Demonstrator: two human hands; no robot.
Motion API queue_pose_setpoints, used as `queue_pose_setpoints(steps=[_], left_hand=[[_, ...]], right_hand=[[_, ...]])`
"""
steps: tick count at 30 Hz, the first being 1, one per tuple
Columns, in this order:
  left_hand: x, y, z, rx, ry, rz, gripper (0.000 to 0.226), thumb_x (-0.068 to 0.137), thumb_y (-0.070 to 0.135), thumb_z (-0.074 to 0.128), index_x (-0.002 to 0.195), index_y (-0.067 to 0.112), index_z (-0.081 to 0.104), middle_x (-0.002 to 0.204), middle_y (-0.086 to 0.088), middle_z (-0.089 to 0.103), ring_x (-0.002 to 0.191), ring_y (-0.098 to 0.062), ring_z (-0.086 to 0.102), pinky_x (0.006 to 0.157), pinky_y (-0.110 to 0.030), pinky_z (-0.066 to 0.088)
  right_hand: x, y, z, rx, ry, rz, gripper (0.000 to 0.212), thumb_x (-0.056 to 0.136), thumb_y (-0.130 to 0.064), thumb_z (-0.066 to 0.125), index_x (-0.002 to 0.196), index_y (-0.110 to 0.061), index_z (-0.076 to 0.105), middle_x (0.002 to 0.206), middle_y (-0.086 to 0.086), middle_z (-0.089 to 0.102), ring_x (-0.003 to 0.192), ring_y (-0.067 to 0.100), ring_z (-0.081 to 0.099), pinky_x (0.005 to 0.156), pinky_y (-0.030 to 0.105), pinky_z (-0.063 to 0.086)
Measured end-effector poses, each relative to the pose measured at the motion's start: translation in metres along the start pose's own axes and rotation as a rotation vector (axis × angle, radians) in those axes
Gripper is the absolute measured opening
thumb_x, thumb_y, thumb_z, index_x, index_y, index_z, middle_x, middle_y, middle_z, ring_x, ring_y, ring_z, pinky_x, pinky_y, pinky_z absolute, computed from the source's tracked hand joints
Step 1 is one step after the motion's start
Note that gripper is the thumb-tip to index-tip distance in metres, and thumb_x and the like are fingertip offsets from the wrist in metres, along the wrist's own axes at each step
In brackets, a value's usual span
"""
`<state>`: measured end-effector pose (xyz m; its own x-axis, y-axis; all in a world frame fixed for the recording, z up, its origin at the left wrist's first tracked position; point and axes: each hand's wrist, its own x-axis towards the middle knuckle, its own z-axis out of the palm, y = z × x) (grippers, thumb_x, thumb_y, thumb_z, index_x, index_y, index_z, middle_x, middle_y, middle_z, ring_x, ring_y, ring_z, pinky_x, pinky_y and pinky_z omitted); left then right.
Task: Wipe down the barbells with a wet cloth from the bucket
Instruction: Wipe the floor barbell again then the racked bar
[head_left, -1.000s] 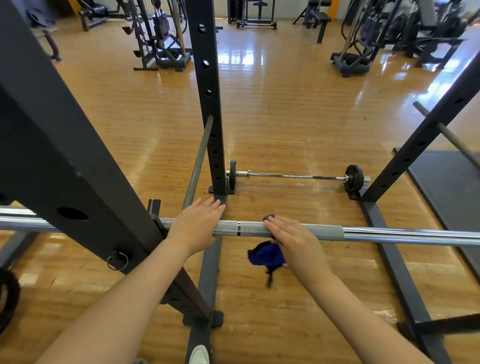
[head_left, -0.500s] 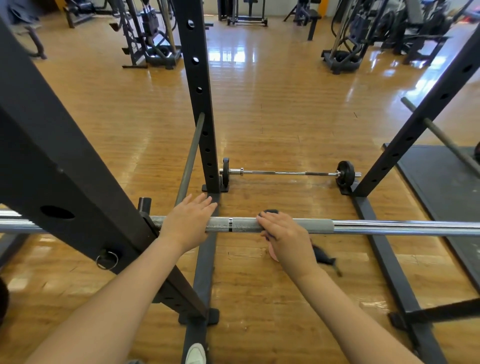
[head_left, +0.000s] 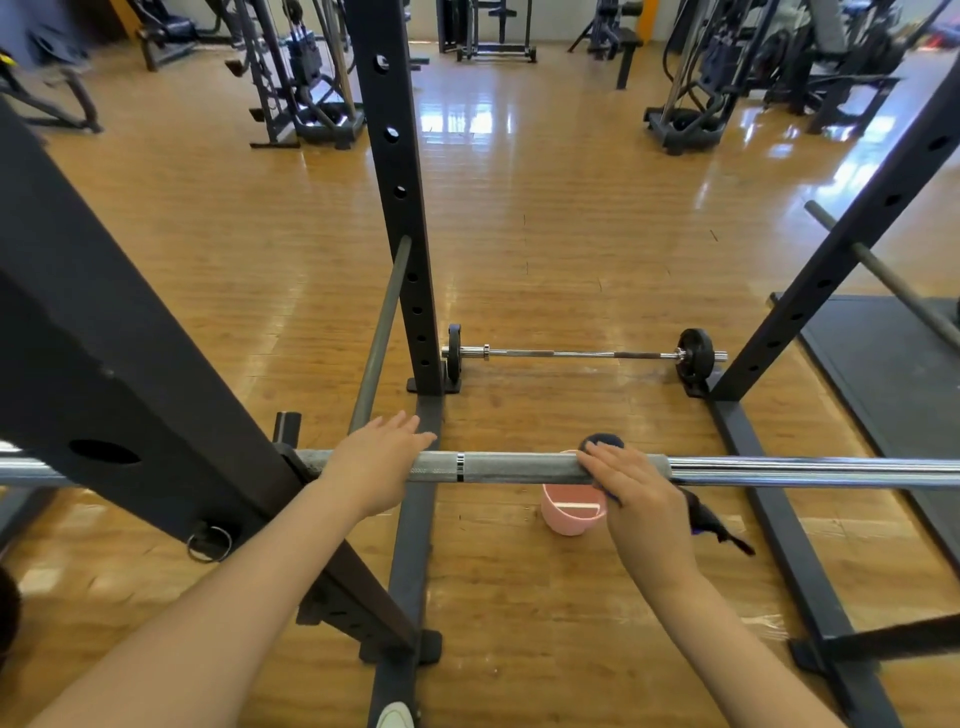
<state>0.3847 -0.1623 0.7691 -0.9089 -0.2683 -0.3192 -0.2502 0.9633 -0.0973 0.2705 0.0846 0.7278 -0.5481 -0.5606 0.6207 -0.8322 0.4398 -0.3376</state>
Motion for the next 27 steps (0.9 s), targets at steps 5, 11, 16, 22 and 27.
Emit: queue_pose_setpoints(steps=[5, 11, 16, 22, 27], left_hand=[[-0.003, 0.000, -0.003, -0.039, -0.011, 0.009, 0.080, 0.088, -0.002, 0.050, 0.152, 0.019, 0.007, 0.160, -0.003, 0.003, 0.147, -0.017, 0.003, 0.118, -0.033, 0.013], [-0.005, -0.001, 0.002, -0.027, 0.067, -0.013, 0.080, 0.091, 0.006, 0.049, 0.152, 0.016, -0.001, 0.160, -0.001, 0.002, 0.146, -0.015, 0.003, 0.117, -0.029, 0.005], [-0.004, -0.001, 0.005, -0.047, 0.078, -0.015, 0.079, 0.091, 0.006, 0.050, 0.152, 0.017, 0.002, 0.160, -0.001, 0.005, 0.146, -0.014, 0.003, 0.117, -0.030, 0.007], [-0.004, 0.001, 0.001, -0.020, 0.053, -0.019, 0.073, 0.090, 0.009, 0.051, 0.152, 0.018, 0.013, 0.159, 0.000, 0.011, 0.146, -0.015, 0.006, 0.120, -0.033, 0.007], [-0.006, 0.002, -0.002, -0.030, 0.043, -0.024, 0.073, 0.090, 0.008, 0.050, 0.152, 0.019, 0.011, 0.159, 0.001, 0.013, 0.146, -0.014, 0.007, 0.120, -0.033, 0.006]], right_hand=[[0.026, -0.029, 0.017, 0.063, -0.189, -0.085, 0.037, 0.062, -0.003, 0.077, 0.099, -0.008, 0.073, 0.091, 0.002, 0.073, 0.083, 0.018, 0.069, 0.071, 0.025, 0.054], [0.007, 0.006, -0.007, 0.014, -0.307, -0.071, 0.067, 0.056, 0.006, 0.083, 0.120, -0.005, 0.063, 0.119, 0.009, 0.065, 0.108, 0.026, 0.062, 0.091, 0.049, 0.050], [-0.011, 0.025, -0.013, -0.039, -0.129, 0.042, 0.053, 0.061, 0.014, 0.077, 0.110, -0.001, 0.068, 0.115, 0.010, 0.065, 0.110, 0.022, 0.056, 0.100, 0.031, 0.042], [0.009, 0.004, -0.003, 0.126, -0.139, 0.146, 0.040, 0.060, 0.012, 0.076, 0.096, -0.007, 0.075, 0.097, 0.007, 0.072, 0.094, 0.016, 0.065, 0.093, 0.003, 0.033], [0.035, -0.038, 0.017, 0.086, -0.246, -0.113, 0.034, 0.055, -0.014, 0.076, 0.089, -0.012, 0.075, 0.086, -0.002, 0.073, 0.076, 0.017, 0.070, 0.067, 0.024, 0.054]])
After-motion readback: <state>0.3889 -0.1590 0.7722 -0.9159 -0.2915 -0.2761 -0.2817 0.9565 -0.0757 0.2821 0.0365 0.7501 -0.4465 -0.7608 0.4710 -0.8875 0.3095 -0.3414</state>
